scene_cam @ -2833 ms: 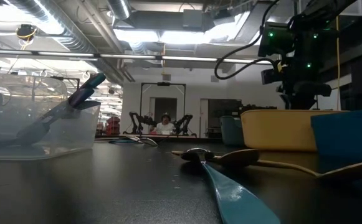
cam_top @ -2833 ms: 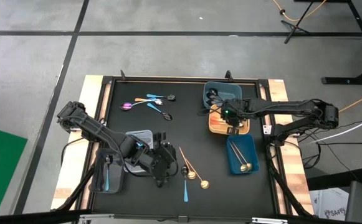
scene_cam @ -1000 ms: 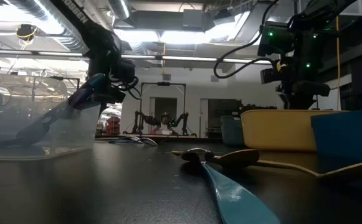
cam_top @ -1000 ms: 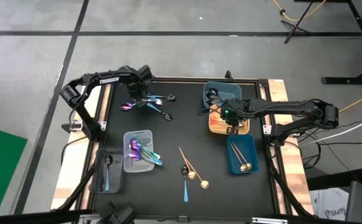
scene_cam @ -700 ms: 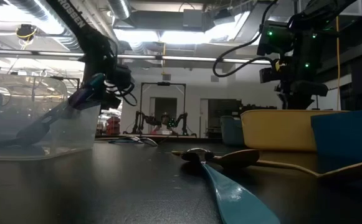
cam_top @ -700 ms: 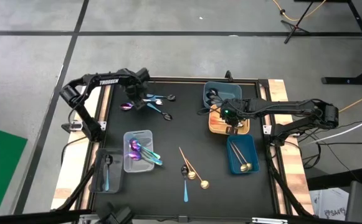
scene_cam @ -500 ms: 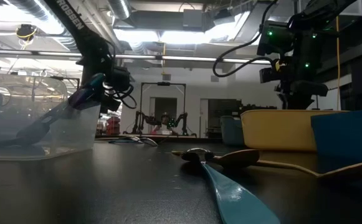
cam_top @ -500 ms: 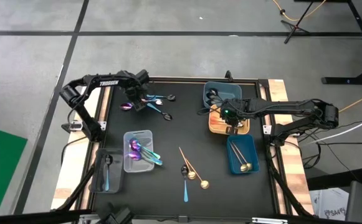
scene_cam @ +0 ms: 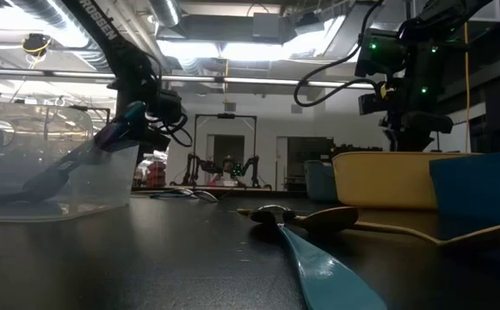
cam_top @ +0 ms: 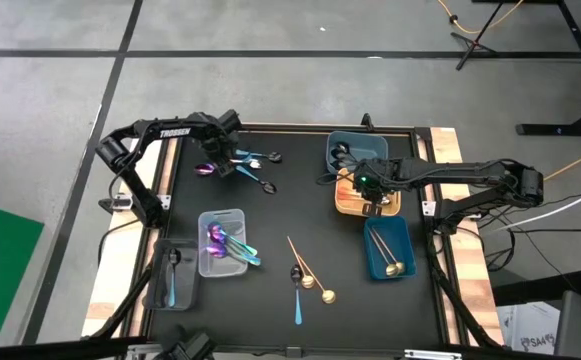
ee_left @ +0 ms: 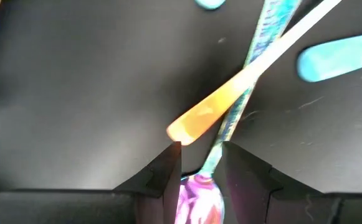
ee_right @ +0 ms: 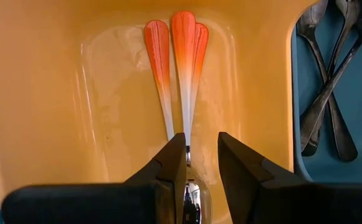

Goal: Sort silverware by color (type)
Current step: Put the purple spoon into the transparent bin

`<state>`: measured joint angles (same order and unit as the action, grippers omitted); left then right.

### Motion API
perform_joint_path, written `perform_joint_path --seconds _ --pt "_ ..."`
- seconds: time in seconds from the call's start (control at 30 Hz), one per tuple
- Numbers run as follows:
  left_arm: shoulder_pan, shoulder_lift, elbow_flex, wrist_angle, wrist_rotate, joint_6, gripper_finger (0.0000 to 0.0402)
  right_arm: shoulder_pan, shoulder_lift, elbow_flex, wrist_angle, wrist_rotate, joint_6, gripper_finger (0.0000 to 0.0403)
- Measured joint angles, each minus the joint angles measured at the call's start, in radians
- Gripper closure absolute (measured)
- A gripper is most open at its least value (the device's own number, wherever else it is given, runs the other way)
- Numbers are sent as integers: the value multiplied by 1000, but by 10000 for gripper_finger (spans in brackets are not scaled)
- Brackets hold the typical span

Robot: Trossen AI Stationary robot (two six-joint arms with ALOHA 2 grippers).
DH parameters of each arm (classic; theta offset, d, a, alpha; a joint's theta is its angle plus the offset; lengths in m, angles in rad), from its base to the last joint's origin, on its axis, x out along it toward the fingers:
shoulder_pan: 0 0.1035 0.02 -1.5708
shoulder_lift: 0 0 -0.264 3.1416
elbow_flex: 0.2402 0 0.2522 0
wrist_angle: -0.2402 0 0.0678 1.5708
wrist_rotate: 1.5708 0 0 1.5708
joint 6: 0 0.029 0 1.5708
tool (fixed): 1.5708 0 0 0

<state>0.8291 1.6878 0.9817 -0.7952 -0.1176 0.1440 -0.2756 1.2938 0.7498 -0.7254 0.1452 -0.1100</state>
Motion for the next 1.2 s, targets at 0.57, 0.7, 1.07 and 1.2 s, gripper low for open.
perform_joint_path --seconds 0.57,0.7,1.07,1.2 --pt "0 0 -43 24 49 46 292 0 0 0 0 0 0 320" --pt "0 -6 -85 82 50 47 292 0 0 0 0 0 0 320" --pt "-1 -4 -94 93 50 50 321 0 0 0 0 1 0 320" --pt "-1 -3 -95 94 52 50 359 0 0 0 0 1 0 320"
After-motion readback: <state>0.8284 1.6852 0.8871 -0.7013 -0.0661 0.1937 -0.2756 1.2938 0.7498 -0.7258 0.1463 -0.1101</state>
